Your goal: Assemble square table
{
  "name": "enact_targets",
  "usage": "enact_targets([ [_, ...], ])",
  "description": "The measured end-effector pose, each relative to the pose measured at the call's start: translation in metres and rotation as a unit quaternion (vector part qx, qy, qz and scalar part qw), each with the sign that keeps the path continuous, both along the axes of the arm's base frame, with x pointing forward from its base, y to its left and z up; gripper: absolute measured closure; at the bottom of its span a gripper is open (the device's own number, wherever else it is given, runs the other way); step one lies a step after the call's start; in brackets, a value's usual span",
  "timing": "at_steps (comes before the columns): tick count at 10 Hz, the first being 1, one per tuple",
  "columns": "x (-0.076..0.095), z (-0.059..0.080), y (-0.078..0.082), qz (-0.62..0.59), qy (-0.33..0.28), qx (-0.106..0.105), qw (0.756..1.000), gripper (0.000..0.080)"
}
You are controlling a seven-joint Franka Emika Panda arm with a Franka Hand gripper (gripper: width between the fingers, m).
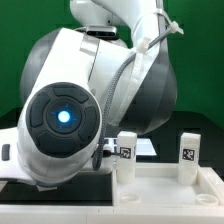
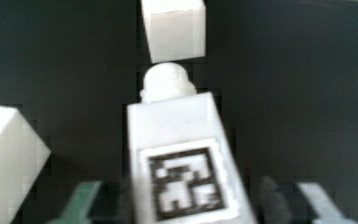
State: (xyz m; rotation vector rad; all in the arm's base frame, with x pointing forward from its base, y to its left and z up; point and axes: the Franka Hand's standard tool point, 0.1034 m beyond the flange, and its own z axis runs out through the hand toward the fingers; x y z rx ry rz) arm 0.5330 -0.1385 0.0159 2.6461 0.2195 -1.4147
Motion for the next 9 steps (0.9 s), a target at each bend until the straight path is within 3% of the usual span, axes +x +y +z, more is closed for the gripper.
enact_targets([
  [1, 0.0, 0.0, 0.0, 0.0, 0.001, 0.0, 1.0, 0.0515],
  [3, 0.007, 0.002, 0.004, 0.006, -0.011, 0.001, 1.0, 0.0515],
  [4, 0.022, 0.02, 0.018, 0.023, -0.044, 0.005, 0.999, 0.0515],
  [5, 0.024, 0.047, 0.033, 0.021, -0.047, 0.013, 0.999, 0.0515],
  [6, 0.035, 0.07, 0.039, 0.022, -0.069, 0.017, 0.997, 0.0515],
  [7, 0.048, 0.081, 0.041, 0.033, -0.111, 0.019, 0.993, 0.0515],
  [8, 0.053, 0.078, 0.042, 0.051, -0.156, 0.023, 0.986, 0.0515],
  [9, 0.048, 0.078, 0.043, 0.05, -0.171, 0.03, 0.984, 0.0515],
])
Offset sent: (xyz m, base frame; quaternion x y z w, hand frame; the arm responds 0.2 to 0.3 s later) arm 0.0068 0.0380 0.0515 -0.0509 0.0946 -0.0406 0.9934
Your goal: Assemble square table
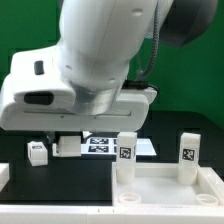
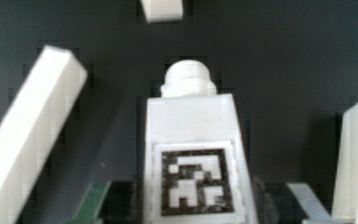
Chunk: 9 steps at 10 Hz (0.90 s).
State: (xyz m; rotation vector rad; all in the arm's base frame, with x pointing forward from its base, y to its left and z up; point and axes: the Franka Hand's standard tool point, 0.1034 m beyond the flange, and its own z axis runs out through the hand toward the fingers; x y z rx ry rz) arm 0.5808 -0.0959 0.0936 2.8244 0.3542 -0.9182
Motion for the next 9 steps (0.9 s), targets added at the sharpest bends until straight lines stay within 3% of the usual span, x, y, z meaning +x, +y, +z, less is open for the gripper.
enact_targets([
  [2, 0.014, 0.003, 0.0, 0.014, -0.084, 0.01, 0.996, 0.0514],
  [3, 0.014, 0.011, 0.015, 0.019, -0.095, 0.015, 0.995, 0.0514],
  [5, 0.04, 0.034, 0.047, 0.014, -0.17, 0.05, 0.984, 0.0514],
  [6, 0.041, 0.044, 0.058, 0.013, -0.191, 0.053, 0.98, 0.0514],
  [7, 0.049, 0.047, 0.065, 0.018, -0.233, 0.055, 0.971, 0.0514],
  [9, 0.049, 0.044, 0.062, 0.025, -0.286, 0.067, 0.956, 0.0514],
])
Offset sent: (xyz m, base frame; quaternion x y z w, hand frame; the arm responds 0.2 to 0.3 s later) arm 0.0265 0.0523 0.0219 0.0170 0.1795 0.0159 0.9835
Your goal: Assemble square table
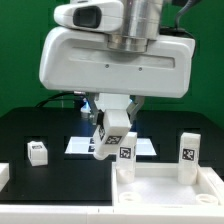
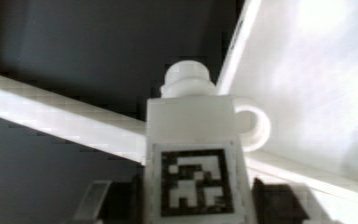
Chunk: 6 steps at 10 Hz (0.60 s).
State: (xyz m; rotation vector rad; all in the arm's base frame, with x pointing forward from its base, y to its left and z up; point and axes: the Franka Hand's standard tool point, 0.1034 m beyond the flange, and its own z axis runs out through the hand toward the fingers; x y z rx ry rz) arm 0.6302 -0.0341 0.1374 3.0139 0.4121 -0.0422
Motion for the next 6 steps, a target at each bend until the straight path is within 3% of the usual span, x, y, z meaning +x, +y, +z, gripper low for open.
enact_targets([
  [2, 0.008, 0.0, 0.004, -0.003, -0.066, 0.012, 0.998, 0.0514],
  [5, 0.016, -0.002, 0.042, -0.02, -0.168, 0.049, 0.984, 0.0514],
  [6, 0.02, 0.002, 0.044, -0.031, -0.201, 0.057, 0.977, 0.0514],
])
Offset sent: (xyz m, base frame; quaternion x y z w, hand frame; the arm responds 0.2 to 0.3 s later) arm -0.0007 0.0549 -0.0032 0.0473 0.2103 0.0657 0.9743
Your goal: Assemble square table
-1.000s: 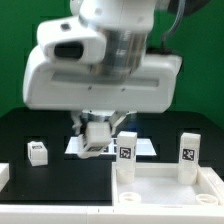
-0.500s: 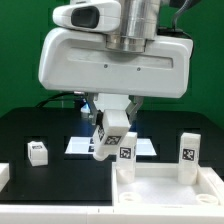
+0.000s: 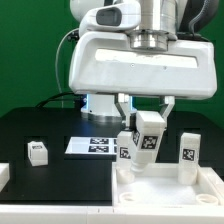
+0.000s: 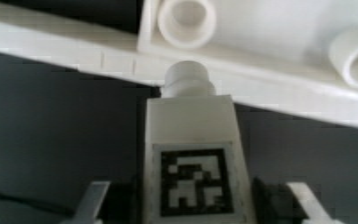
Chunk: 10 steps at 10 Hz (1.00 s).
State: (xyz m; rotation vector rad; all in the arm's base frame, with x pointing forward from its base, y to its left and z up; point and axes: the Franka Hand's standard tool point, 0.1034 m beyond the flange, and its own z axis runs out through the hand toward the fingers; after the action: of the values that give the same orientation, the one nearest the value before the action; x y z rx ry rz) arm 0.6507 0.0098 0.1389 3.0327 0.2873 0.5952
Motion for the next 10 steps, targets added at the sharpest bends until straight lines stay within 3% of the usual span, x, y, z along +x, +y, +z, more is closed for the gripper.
enact_targets([
  [2, 0.0, -0.002, -0.01, 0.011, -0.045, -0.014, 0.999, 0.0514],
  [4, -0.003, -0.005, -0.007, 0.012, -0.043, -0.014, 0.999, 0.0514],
  [6, -0.006, -0.008, 0.028, -0.004, -0.04, 0.017, 0.999, 0.0514],
  [10, -0.006, -0.008, 0.031, -0.002, -0.04, 0.02, 0.999, 0.0514],
])
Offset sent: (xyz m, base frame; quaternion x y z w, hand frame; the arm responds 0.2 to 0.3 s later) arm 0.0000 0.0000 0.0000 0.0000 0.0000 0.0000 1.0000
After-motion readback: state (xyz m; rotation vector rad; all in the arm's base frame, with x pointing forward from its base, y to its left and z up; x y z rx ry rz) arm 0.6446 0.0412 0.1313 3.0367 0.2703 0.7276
